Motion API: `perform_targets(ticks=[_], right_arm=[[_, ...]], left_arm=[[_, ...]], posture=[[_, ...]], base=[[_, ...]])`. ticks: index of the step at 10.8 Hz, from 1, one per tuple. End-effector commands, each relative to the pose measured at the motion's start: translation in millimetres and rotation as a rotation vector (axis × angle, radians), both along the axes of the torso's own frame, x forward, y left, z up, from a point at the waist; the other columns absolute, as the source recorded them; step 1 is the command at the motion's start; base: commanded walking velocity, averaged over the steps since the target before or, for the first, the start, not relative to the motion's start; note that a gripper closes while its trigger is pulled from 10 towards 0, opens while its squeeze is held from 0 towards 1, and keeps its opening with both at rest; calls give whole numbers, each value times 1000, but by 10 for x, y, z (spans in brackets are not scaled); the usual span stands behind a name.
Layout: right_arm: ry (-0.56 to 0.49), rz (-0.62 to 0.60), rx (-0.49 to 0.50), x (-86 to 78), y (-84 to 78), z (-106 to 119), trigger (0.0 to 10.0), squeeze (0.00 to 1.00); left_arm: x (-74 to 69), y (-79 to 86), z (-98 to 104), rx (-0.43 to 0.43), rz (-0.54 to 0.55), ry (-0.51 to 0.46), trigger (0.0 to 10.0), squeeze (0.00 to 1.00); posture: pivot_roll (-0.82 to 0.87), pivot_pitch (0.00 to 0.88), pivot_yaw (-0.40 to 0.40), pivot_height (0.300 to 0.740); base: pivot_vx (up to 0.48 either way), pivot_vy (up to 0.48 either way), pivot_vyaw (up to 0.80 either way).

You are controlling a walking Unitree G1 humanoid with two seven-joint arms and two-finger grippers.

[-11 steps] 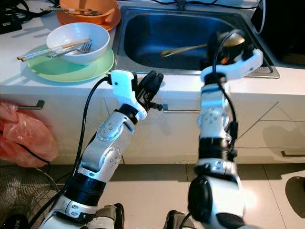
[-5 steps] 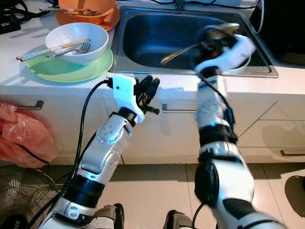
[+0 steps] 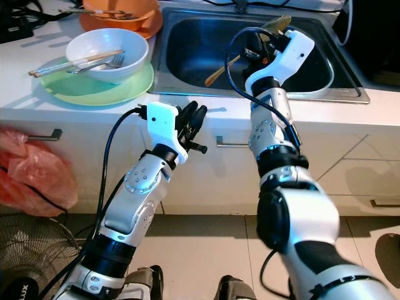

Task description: Kitchen organization

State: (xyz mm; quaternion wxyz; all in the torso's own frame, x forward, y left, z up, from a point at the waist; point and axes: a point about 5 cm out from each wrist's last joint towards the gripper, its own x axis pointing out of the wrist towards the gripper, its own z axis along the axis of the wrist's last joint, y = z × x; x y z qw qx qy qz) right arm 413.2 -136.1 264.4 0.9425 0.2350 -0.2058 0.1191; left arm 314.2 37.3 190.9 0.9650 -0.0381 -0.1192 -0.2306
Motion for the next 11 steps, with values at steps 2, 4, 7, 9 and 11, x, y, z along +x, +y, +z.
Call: perform_targets(ticks=[2, 4, 7, 9, 11], right_arm=[[-80, -67, -126, 3, -56, 199, 10000, 0], [-104, -118, -210, -4, -88, 232, 10000, 0], [-111, -49, -13, 1, -92, 289, 10000, 0], [-65, 4, 319, 2, -185, 240, 10000, 0], [-45, 12, 406, -90, -212, 23, 10000, 0]], left_arm=[[-37, -26, -13, 33, -5, -6, 10000, 0], [-47, -51, -26, 59, -11, -15, 10000, 0], [-48, -42, -32, 41, -8, -7, 10000, 0], [-52, -42, -47, 28, -4, 1, 10000, 0], [-42, 2, -50, 2, 18, -4, 10000, 0]], posture=[[193, 148, -46, 740], [188, 145, -46, 740], [183, 139, -47, 740], [159, 134, -45, 740], [155, 131, -43, 740]], base=[[0, 0, 0], [0, 0, 0], [0, 0, 0], [0, 0, 0], [0, 0, 0]])
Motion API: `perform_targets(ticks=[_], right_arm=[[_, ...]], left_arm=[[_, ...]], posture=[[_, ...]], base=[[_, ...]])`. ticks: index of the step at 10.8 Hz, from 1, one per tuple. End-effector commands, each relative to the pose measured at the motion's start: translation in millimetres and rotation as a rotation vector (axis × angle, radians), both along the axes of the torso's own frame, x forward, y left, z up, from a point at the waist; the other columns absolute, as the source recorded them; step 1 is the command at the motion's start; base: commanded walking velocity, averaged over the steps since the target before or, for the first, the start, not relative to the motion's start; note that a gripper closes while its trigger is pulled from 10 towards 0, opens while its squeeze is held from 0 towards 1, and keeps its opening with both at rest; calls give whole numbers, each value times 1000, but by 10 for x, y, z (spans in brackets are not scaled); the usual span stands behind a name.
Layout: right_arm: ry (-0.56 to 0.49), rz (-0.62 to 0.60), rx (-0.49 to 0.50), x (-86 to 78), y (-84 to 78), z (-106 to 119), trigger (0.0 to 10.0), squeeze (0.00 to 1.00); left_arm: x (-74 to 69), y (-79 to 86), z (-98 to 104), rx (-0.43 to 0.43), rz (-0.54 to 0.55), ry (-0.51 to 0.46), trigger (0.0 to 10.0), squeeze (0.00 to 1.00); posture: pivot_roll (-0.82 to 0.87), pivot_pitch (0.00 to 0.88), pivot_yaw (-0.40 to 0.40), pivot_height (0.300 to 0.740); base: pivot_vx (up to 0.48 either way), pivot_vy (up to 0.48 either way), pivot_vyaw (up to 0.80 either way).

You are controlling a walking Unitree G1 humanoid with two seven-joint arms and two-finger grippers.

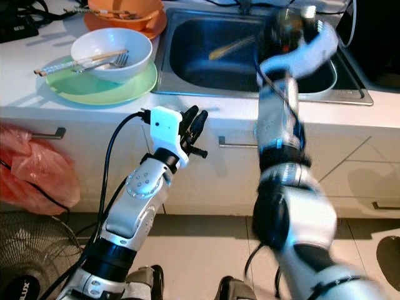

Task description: Kitchen organization

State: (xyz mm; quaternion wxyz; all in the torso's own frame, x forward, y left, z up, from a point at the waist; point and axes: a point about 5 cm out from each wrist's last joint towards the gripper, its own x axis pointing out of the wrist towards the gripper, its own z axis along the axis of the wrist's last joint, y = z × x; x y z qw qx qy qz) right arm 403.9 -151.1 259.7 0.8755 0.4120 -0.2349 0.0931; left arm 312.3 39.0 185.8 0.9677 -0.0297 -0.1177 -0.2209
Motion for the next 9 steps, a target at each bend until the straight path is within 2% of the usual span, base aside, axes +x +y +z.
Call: perform_targets(ticks=[1, 4, 6, 9], right_arm=[[-8, -14, 50, -50, -87, -26, 10000, 0], [31, -35, 133, -229, -149, -276, 10000, 0], [67, -33, 198, -335, -135, -366, 10000, 0], [101, -46, 238, -470, -133, -460, 10000, 0]], left_arm=[[-12, 42, 21, -32, 23, -18, 10000, 0], [53, 258, 94, -48, 141, -74, 10000, 0], [79, 335, 117, -66, 189, -94, 10000, 0], [96, 390, 146, -69, 228, -118, 10000, 0]], posture=[[153, 132, -41, 740], [147, 145, -35, 740], [147, 151, -32, 740], [144, 159, -30, 740]], base=[[0, 0, 0], [0, 0, 0], [0, 0, 0], [0, 0, 0]])
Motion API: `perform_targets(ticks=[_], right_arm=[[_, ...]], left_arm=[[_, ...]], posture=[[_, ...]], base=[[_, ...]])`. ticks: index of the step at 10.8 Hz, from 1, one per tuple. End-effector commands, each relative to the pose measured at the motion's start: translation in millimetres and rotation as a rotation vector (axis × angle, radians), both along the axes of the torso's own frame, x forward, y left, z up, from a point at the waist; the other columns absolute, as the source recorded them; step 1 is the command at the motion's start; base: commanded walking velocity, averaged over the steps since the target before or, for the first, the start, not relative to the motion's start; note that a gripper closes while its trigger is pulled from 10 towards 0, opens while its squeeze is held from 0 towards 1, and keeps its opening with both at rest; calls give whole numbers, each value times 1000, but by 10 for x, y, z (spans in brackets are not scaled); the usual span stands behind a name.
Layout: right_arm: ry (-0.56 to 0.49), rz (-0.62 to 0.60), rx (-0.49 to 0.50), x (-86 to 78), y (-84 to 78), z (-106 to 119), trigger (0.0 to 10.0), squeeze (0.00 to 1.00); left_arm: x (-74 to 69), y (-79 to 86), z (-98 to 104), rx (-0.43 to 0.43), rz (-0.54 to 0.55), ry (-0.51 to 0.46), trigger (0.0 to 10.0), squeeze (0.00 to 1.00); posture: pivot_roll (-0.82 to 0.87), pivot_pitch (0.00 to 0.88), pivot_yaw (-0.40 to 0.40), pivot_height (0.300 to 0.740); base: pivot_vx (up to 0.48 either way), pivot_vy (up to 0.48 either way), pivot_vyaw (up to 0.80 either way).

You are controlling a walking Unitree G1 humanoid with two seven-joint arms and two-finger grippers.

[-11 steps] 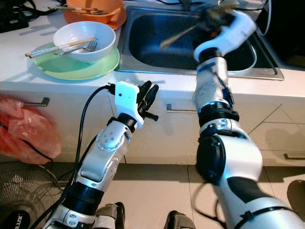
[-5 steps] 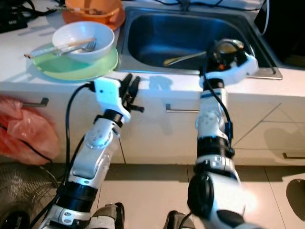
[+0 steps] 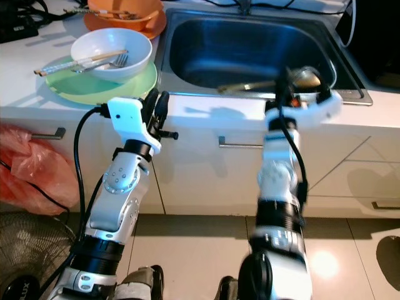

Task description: Kitchen organization

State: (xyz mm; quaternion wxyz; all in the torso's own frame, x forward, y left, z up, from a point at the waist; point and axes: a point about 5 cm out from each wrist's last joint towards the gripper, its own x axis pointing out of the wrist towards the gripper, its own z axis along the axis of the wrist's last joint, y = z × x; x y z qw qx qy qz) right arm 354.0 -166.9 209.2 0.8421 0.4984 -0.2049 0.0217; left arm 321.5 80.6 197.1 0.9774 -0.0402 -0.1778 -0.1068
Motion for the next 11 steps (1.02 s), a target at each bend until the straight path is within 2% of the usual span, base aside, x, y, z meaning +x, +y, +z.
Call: perform_targets(ticks=[1, 3, 4, 7, 9, 11], right_arm=[[18, 11, -15, -66, 26, -55, 10000, 0], [46, -13, -91, -156, -33, -157, 10000, 0], [64, -62, -196, -207, -102, -195, 10000, 0], [34, -49, -127, -248, -134, -113, 10000, 0], [65, -27, 6, -245, -90, -168, 10000, 0], [69, -19, 49, -254, -84, -181, 10000, 0]], left_arm=[[11, -17, 22, 5, -2, -12, 10000, 0], [10, -13, 5, 13, -6, -9, 10000, 0], [7, -11, -5, 16, -5, -6, 10000, 0], [3, -29, -22, 22, -18, 0, 10000, 0], [0, -22, -23, 25, -18, 1, 10000, 0], [1, -20, -29, 27, -15, 5, 10000, 0]], posture=[[133, 164, -26, 740], [133, 165, -25, 740], [131, 168, -24, 740], [129, 168, -24, 740], [129, 169, -21, 740], [132, 168, -21, 740]], base=[[0, 0, 0], [0, 0, 0], [0, 0, 0], [0, 0, 0], [0, 0, 0], [0, 0, 0]])
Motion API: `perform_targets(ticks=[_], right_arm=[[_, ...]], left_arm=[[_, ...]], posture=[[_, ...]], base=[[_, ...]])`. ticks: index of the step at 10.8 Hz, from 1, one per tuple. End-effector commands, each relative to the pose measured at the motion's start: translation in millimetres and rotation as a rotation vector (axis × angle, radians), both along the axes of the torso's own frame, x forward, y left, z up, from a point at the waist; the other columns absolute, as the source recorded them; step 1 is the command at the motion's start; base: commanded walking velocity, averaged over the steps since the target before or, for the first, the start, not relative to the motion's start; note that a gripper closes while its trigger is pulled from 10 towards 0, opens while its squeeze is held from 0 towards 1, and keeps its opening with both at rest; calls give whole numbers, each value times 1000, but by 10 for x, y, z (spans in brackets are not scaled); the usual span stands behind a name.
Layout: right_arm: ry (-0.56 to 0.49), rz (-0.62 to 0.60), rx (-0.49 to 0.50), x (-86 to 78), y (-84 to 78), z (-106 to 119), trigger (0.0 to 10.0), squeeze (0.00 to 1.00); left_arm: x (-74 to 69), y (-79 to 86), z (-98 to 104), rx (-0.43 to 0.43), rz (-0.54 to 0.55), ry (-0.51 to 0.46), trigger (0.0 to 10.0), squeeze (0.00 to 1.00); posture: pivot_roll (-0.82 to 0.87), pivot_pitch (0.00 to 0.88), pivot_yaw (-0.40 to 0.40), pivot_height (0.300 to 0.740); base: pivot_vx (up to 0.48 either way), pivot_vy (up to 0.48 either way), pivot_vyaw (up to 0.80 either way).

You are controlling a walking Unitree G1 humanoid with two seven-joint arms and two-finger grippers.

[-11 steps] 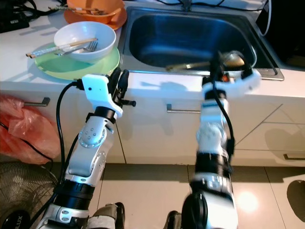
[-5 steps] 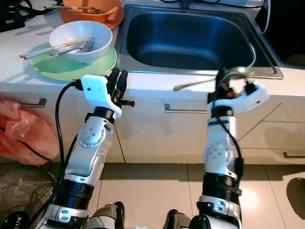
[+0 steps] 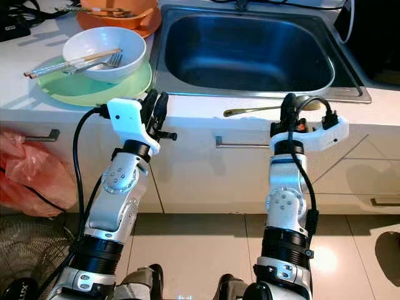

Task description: Kitchen organization

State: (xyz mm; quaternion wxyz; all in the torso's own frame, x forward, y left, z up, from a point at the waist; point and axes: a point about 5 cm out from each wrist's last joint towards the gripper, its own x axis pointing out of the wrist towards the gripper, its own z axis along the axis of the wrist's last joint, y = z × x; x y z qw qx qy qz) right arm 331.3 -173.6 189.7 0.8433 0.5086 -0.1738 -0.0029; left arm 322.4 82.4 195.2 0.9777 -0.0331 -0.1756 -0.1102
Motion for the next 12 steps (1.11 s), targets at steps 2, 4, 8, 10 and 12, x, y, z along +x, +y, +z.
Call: perform_targets(ticks=[2, 4, 8, 10, 12], right_arm=[[-7, -3, 29, -27, -6, 8, 10000, 0], [8, 5, 67, -27, 13, -16, 10000, 0], [20, 43, 148, -26, 90, -49, 10000, 0], [18, 48, 148, -26, 87, -44, 10000, 0], [17, 53, 146, -21, 96, -33, 10000, 0]], left_arm=[[-6, -32, -36, 23, 0, 7, 10000, 0], [-12, -31, -42, 17, 2, 11, 10000, 0], [-25, -29, -38, 19, 10, 6, 10000, 0], [-28, -36, -43, 24, 8, 6, 10000, 0], [-26, -41, -43, 25, 6, 6, 10000, 0]], posture=[[130, 169, -21, 740], [130, 174, -22, 740], [133, 166, -23, 740], [132, 162, -23, 740], [131, 162, -24, 740]], base=[[0, 0, 0], [0, 0, 0], [0, 0, 0], [274, 0, 0], [277, 0, 0]])
